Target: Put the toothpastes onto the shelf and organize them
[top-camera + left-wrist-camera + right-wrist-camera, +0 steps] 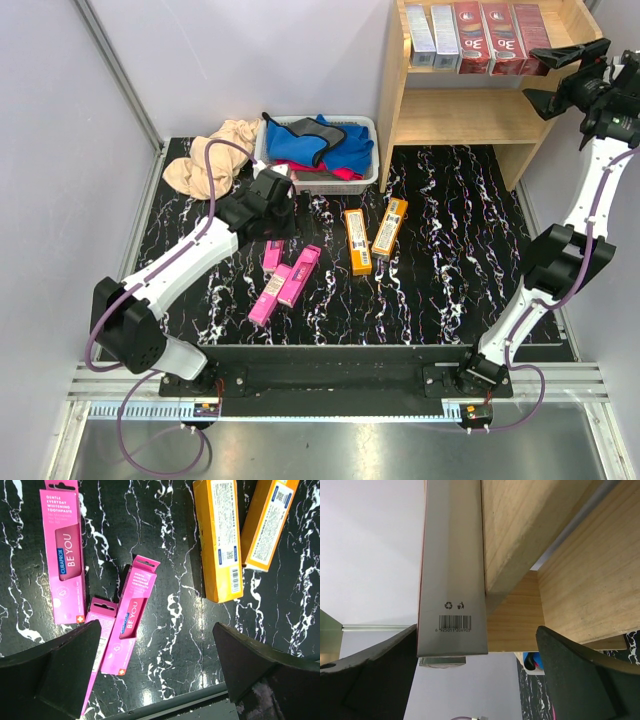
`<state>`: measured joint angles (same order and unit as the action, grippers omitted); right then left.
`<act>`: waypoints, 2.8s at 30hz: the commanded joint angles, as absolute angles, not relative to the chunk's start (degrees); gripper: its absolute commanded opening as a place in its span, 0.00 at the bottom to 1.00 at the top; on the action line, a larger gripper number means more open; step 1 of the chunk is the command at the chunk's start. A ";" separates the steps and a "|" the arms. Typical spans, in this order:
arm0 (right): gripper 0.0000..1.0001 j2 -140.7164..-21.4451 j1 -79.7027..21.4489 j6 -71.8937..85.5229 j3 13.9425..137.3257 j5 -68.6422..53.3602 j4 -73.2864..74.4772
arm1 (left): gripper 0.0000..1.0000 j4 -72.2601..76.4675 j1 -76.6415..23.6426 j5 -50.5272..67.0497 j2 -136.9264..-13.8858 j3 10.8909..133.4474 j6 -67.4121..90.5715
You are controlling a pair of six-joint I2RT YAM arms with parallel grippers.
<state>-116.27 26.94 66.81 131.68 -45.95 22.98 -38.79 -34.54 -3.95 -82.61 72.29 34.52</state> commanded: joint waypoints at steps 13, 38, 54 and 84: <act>1.00 -103.71 27.77 68.82 122.78 -46.67 12.92 | 0.99 -36.39 -36.30 -6.24 -81.74 71.37 35.07; 1.00 -63.37 23.22 48.71 60.59 -46.23 18.28 | 0.99 -33.75 -39.37 -7.47 -85.77 68.55 35.95; 1.00 -62.05 7.65 46.32 41.40 -38.76 14.41 | 0.99 -33.05 -40.69 -12.30 -97.11 70.83 30.68; 1.00 -63.37 5.89 44.56 41.66 -38.41 14.94 | 0.39 -28.21 -39.73 -5.80 -106.97 74.53 28.91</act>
<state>-63.51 7.18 45.80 40.62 -39.53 16.14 -31.07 -40.40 -9.43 -109.97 73.41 27.62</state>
